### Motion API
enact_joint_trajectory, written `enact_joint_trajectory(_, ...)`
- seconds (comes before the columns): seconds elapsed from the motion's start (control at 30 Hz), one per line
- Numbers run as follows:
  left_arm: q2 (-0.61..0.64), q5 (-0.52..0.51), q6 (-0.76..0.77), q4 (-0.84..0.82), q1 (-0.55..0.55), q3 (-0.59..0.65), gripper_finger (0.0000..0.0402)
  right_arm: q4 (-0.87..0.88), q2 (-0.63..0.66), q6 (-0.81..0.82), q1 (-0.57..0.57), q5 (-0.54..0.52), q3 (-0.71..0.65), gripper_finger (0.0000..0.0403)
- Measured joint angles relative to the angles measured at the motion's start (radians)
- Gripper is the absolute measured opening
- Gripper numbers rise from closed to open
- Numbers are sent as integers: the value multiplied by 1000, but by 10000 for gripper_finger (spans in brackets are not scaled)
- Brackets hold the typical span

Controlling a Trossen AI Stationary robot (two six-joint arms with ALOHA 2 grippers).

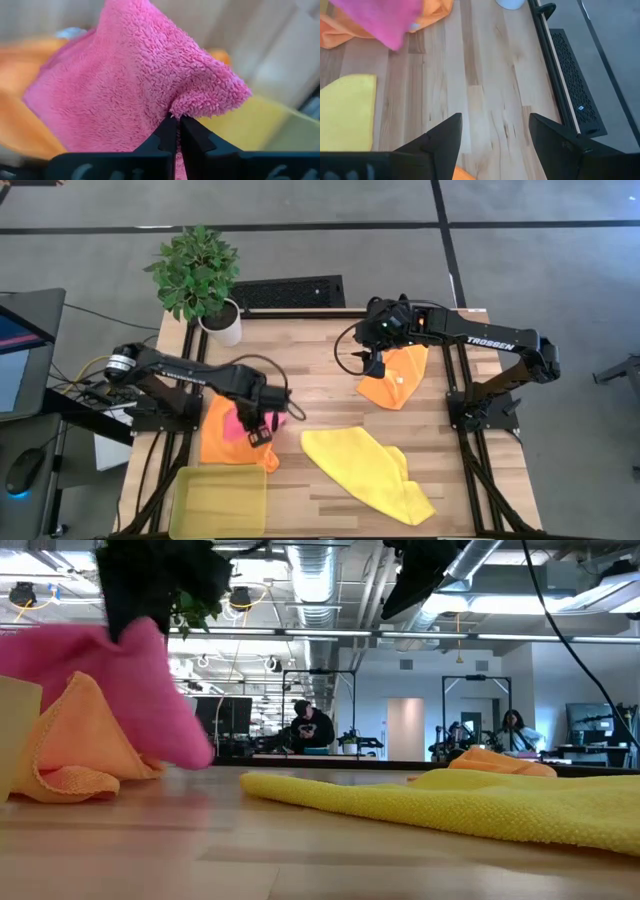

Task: Fold microfiber towels
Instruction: Put the folded pink microfiber towel into the yellow bin

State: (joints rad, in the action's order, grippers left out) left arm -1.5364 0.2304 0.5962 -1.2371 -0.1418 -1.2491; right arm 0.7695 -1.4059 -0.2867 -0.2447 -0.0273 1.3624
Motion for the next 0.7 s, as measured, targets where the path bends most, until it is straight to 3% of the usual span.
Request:
enact_joint_trajectory(0.33,0,153,306,6,-235,0,0,9,0,0,0,0,0,255)
enact_joint_trajectory(0.7,-1,151,566,246,-455,0,0,9,0,52,2,0,0,255)
